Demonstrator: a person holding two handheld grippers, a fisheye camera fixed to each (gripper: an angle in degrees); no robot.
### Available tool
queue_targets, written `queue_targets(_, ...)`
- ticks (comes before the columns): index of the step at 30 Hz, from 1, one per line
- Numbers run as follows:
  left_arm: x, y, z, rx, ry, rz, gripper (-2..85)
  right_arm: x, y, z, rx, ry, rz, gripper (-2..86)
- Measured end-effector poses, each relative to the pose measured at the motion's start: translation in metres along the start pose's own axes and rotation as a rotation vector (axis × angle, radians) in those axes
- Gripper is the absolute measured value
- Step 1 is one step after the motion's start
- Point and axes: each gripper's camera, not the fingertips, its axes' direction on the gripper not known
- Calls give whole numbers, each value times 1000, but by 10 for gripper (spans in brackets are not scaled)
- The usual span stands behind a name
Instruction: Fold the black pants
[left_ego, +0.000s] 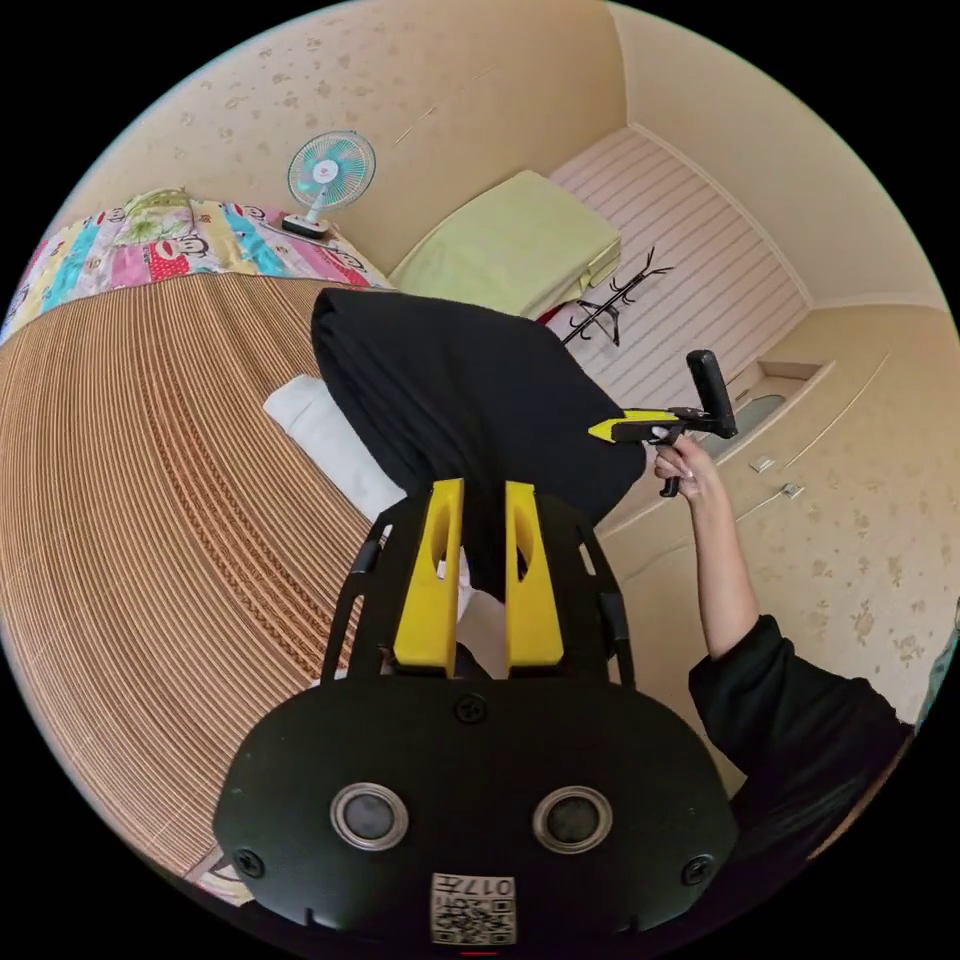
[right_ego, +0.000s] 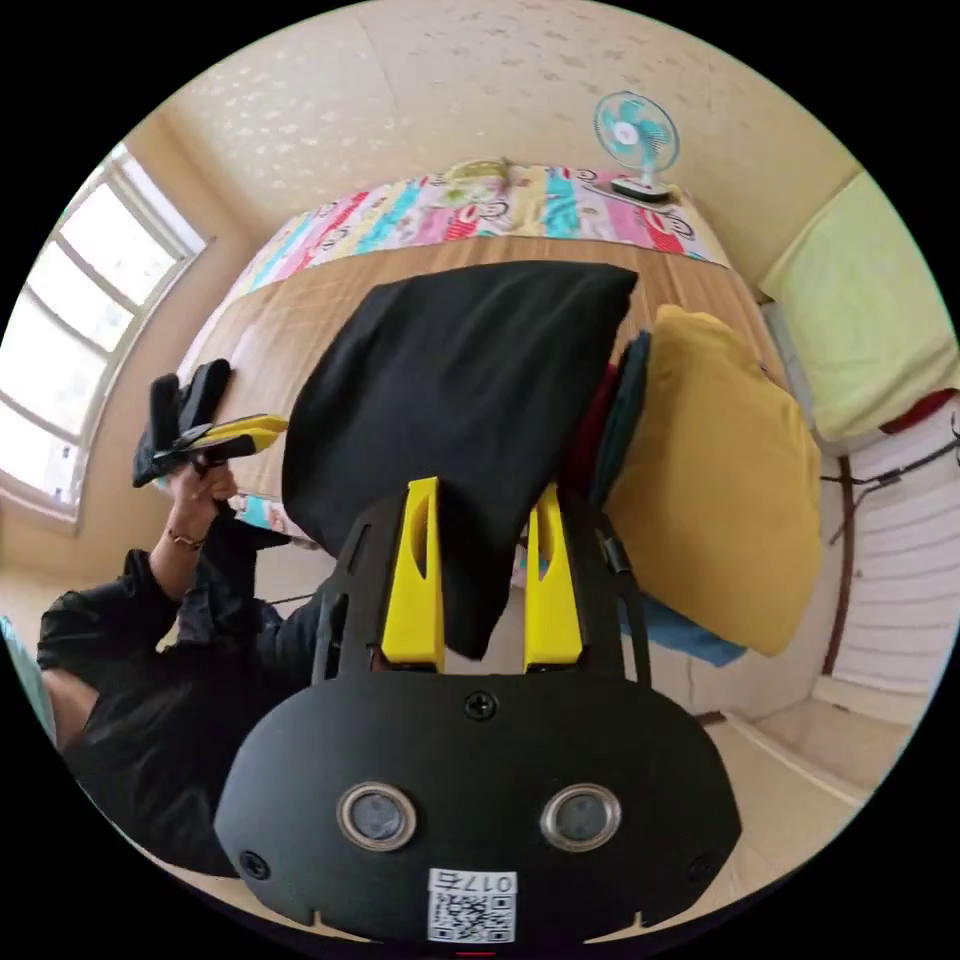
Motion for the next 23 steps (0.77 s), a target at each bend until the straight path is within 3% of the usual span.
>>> queue_targets(2,-3,39,-16,26,-97,15,68,-9,31,9,-7,140,82,69)
queue_targets(4,-13,88,-40,39,-217,18,66,-33,64,11,76,121,81,46)
queue_targets(7,-40,169,-104,74,-375,-50,62,-86,108,13,290,-162,1,15)
queue_targets(9,-66,227,-175,132,-447,-178,57,-134,133,27,422,-479,-82,9)
queue_targets(12,-84,287,-278,281,-611,-309,49,-195,154,59,494,-792,-129,4)
queue_targets(14,-91,311,-340,361,-777,-374,53,-227,164,74,500,-863,-95,3)
queue_targets(20,-158,316,-497,422,-1168,-546,88,-292,178,80,385,-925,-194,2)
queue_targets(22,-211,311,-512,327,-1189,-623,92,-294,189,67,416,-837,-188,2)
queue_targets(23,-259,314,-508,228,-1111,-708,91,-291,198,57,443,-772,-172,2)
